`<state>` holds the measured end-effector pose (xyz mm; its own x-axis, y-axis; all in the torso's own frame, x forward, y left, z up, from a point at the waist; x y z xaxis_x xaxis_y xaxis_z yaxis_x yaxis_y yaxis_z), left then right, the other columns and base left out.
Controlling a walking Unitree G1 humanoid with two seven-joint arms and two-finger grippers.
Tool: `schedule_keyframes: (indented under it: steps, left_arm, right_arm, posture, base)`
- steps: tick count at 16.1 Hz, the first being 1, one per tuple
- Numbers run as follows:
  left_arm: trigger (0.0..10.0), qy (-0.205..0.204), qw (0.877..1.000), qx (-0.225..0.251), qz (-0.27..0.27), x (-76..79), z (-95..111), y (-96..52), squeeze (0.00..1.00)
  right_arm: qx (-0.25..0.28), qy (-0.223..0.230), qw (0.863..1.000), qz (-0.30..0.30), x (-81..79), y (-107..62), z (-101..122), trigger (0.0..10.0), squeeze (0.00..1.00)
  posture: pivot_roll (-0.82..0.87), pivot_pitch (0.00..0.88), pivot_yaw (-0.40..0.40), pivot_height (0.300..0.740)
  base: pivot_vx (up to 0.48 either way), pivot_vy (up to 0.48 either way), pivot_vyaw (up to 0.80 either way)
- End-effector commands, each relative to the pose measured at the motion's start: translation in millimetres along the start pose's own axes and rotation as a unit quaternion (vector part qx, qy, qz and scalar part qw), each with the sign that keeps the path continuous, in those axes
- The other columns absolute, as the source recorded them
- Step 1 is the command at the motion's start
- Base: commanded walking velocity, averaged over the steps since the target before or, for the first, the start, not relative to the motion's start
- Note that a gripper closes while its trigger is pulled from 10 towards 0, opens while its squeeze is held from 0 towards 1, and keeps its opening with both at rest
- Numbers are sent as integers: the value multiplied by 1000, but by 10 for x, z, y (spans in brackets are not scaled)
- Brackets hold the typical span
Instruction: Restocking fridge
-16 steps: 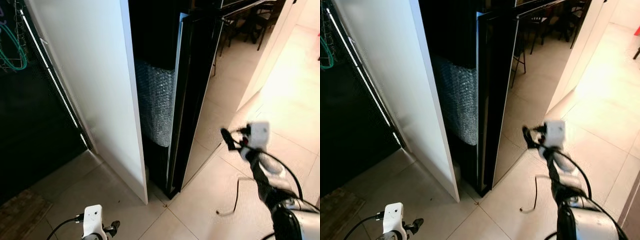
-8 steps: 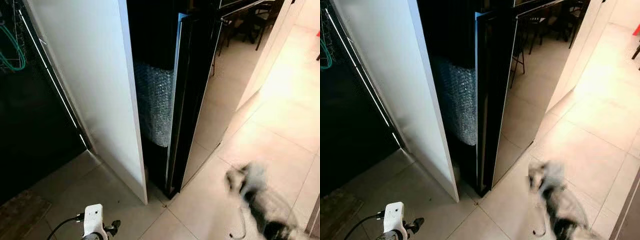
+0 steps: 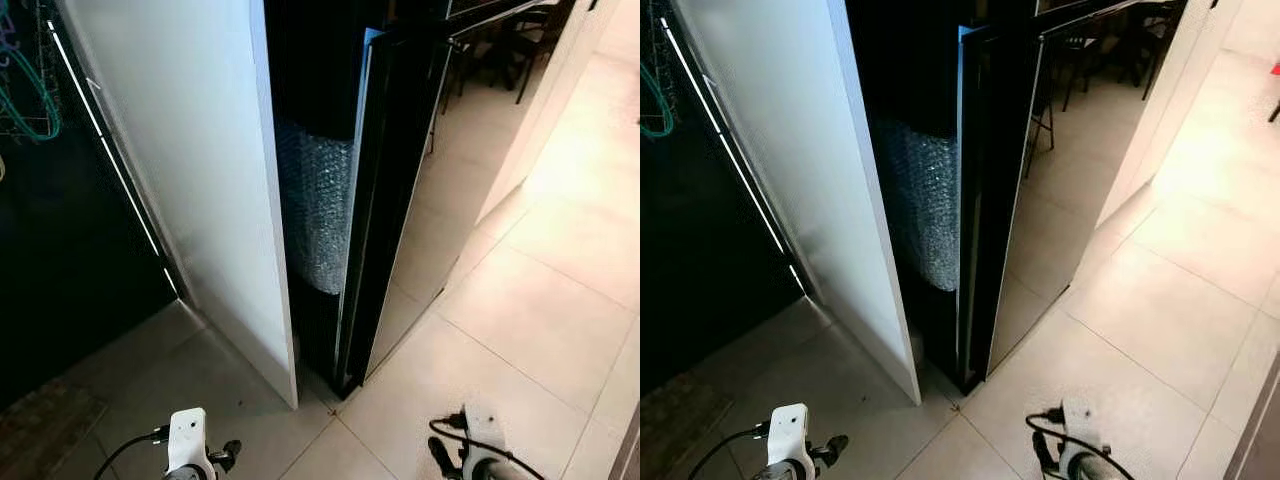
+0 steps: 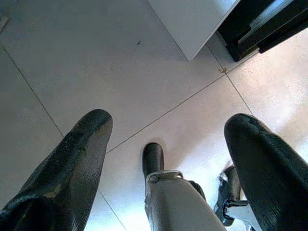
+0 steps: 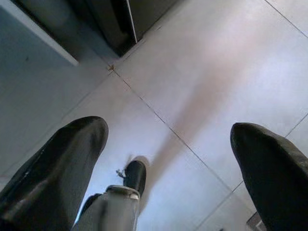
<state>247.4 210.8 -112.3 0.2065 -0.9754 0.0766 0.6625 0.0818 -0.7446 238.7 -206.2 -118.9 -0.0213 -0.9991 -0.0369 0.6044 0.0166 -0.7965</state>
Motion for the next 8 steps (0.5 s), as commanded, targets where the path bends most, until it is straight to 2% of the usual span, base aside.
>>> schedule_keyframes:
  steps: [1,3,5,6,8]
  left_arm:
    - [10000,17,1000,-21,0,-32,-90,-12,0]
    - [10000,27,999,-22,-5,-31,-91,-13,0]
    - [10000,27,999,-22,-5,-37,-92,-15,0]
    - [10000,29,999,-21,-6,-31,-92,-15,0]
    - [10000,28,999,-21,-7,-27,-96,-16,0]
  right_arm:
    - [2,22,1000,-14,38,-2,3,10000,0]
    - [0,13,1000,-16,35,0,4,10000,0]
    - [14,95,993,-74,224,-17,64,10000,0]
    - [19,100,992,-74,220,-13,93,10000,0]
    - [18,84,994,-62,174,-4,105,10000,0]
  posture:
    - [-34,0,-35,740]
    - [-38,0,-28,740]
    - [-43,0,-24,740]
    - [-43,0,-24,740]
    - [-35,0,-27,740]
  base:
    - [0,0,0]
    - [0,-240,0]
    - [0,-369,0]
    - [0,-371,0]
    - [0,-371,0]
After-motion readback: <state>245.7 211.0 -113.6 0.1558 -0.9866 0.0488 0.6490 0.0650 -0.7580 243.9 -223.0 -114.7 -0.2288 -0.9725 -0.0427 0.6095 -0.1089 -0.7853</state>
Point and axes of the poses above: a point about 5 cm out from each wrist's last joint towards the gripper, its own y axis pointing out of the wrist towards the gripper, its own z axis along the axis of the wrist's last joint, x = y × z, the point moved 6 cm from there along y, pointing out of the wrist towards the gripper, and after that the axes turned 2 degrees about -y, right-handed, at the moved point
